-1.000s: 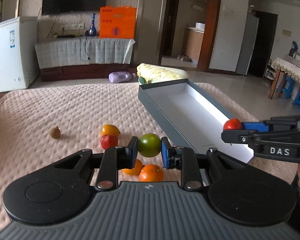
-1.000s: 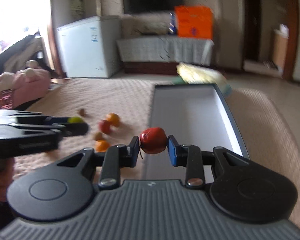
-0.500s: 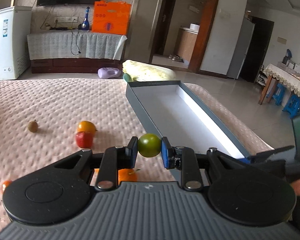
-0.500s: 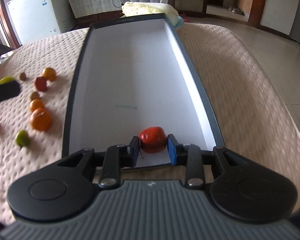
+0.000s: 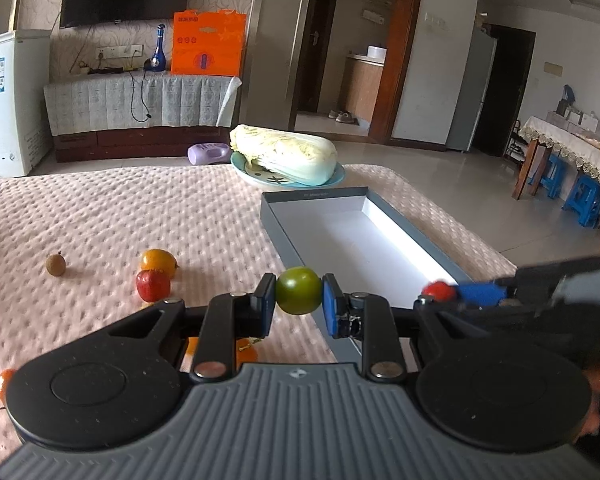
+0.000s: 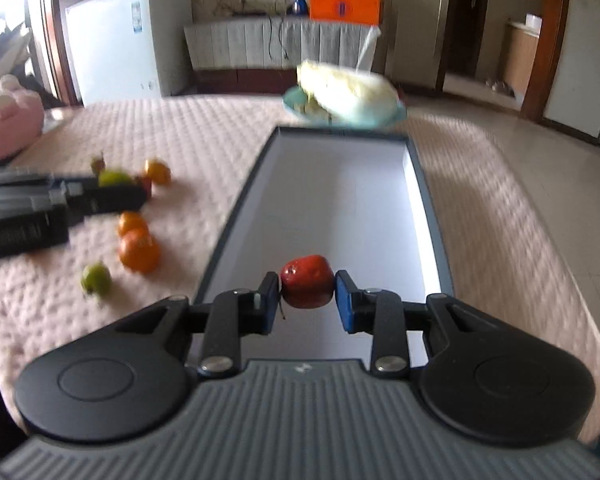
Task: Organize fruits
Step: 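Carry the green tomato with the left tool while the right tool carries the red tomato to the gray box, then open the left tool over the box while the right tool releases the red tomato inside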
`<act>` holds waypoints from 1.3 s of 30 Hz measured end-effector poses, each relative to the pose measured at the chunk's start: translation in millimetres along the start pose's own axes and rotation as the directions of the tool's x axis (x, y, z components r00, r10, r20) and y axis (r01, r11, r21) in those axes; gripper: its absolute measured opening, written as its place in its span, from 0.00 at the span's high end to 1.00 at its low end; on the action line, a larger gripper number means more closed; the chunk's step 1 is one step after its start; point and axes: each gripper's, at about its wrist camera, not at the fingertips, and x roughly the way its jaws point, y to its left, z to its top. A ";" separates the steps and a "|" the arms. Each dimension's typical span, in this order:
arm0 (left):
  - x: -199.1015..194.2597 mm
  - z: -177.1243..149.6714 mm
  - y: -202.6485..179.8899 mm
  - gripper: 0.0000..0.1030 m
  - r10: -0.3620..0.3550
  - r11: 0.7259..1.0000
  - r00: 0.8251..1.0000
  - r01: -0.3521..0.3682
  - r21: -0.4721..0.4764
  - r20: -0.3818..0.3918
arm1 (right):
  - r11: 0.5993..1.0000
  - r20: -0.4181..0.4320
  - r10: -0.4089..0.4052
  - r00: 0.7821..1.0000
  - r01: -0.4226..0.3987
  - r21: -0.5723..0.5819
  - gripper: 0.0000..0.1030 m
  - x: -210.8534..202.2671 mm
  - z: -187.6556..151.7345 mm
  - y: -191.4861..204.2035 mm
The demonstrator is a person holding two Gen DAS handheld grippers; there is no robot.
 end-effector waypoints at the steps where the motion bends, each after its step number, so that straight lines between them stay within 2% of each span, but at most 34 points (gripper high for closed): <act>1: 2.1 0.4 0.4 0.72 0.004 1.000 1.000 -0.004 -0.003 -0.002 | 1.000 0.014 0.013 1.000 -0.013 0.016 0.67 -0.7 4.7 -2.9; 5: 8.9 3.6 -0.7 0.72 0.032 0.999 0.999 -0.032 0.008 0.005 | 0.998 0.031 0.035 0.999 -0.037 0.060 0.67 3.4 16.1 -10.6; 11: 23.2 11.5 -4.6 0.72 0.037 0.999 0.999 -0.037 0.029 0.008 | 0.997 0.048 0.006 0.999 -0.009 0.073 0.67 7.7 12.1 -17.3; 17: 38.2 15.4 -15.4 0.72 0.005 0.999 1.000 -0.005 0.037 0.007 | 0.990 0.034 0.013 0.999 -0.018 0.136 0.67 5.8 3.8 -30.7; 26: 70.7 19.2 -43.7 0.72 -0.065 0.994 0.998 0.065 0.092 -0.005 | 0.988 -0.015 0.001 1.000 0.001 0.153 0.67 10.2 -2.0 -33.3; 39: 122.4 23.8 -46.5 0.72 -0.068 0.994 0.996 0.072 0.077 -0.055 | 0.988 -0.081 0.002 0.997 0.010 0.152 0.67 23.2 -6.9 -34.7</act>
